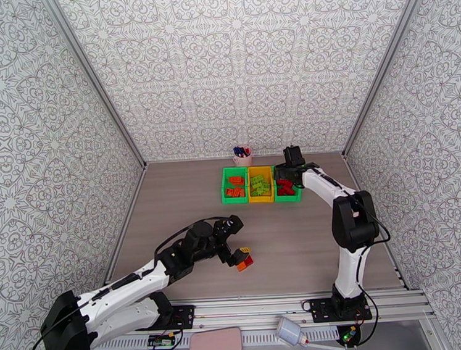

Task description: Sort the legos into containers by color

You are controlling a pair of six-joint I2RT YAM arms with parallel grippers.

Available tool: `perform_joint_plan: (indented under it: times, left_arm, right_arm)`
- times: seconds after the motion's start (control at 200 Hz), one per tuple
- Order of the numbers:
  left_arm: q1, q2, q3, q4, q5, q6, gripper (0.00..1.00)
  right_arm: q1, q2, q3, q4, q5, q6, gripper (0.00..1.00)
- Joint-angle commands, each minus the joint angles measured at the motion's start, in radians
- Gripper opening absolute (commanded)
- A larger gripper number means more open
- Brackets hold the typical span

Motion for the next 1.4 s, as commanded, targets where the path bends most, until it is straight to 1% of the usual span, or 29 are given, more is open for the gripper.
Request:
perform_joint_plan:
  times: [0.0,0.07,0.22,0.325,0.415,0.5,0.6,0.755,0.93,1.055,1.16,1.23,1.315,1.395]
  left_arm:
    - [-0.038,0.048,0.069,-0.149,-0.086,-0.010,1.00]
    - [-0.065,0.088,0.104,-0.200,-0.121,-0.021,1.00]
    - [-0.115,0.189,0.178,-0.286,-0.126,-0.061,1.00]
    - [-0.146,0.279,0.249,-0.354,-0.133,-0.077,1.00]
    - [-0.156,0.369,0.315,-0.426,-0.124,-0.102,1.00]
    - [-0.158,0.449,0.370,-0.485,-0.138,-0.148,1.00]
    - [-0.160,0.532,0.422,-0.531,-0.126,-0.161,0.99]
    - [-0.167,0.640,0.492,-0.573,-0.123,-0.163,0.92]
    - [-0.161,0.704,0.510,-0.562,-0.143,-0.151,0.82]
    - [-0.156,0.724,0.510,-0.577,-0.152,-0.136,0.76]
    - [-0.151,0.728,0.498,-0.584,-0.173,-0.126,0.74]
    - [-0.143,0.728,0.492,-0.581,-0.174,-0.124,0.67]
    - [-0.138,0.720,0.482,-0.576,-0.176,-0.124,0.63]
    - [-0.134,0.713,0.473,-0.573,-0.174,-0.124,0.56]
  right_arm:
    - [-0.004,-0.138,-0.100,0.026,-0.024,0.006,0.91]
    - [-0.004,-0.211,-0.180,0.043,-0.034,0.012,0.92]
    - [-0.004,-0.359,-0.334,0.066,-0.041,0.015,0.92]
    - [-0.004,-0.434,-0.410,0.064,-0.045,0.009,0.93]
    - [-0.004,-0.475,-0.459,0.062,-0.036,0.006,0.93]
    - [-0.004,-0.497,-0.486,0.055,-0.034,0.004,0.93]
    - [-0.004,-0.508,-0.502,0.053,-0.038,0.003,0.93]
    - [-0.004,-0.510,-0.505,0.052,-0.044,-0.001,0.93]
    - [-0.004,-0.506,-0.503,0.052,-0.048,-0.003,0.94]
    - [-0.004,-0.505,-0.504,0.052,-0.046,-0.004,0.93]
    - [-0.004,-0.511,-0.513,0.066,-0.036,-0.001,0.93]
    - [-0.004,-0.511,-0.514,0.069,-0.038,0.005,0.94]
    - [-0.004,-0.511,-0.514,0.071,-0.040,0.007,0.94]
    - [-0.004,-0.512,-0.519,0.075,-0.031,0.003,0.94]
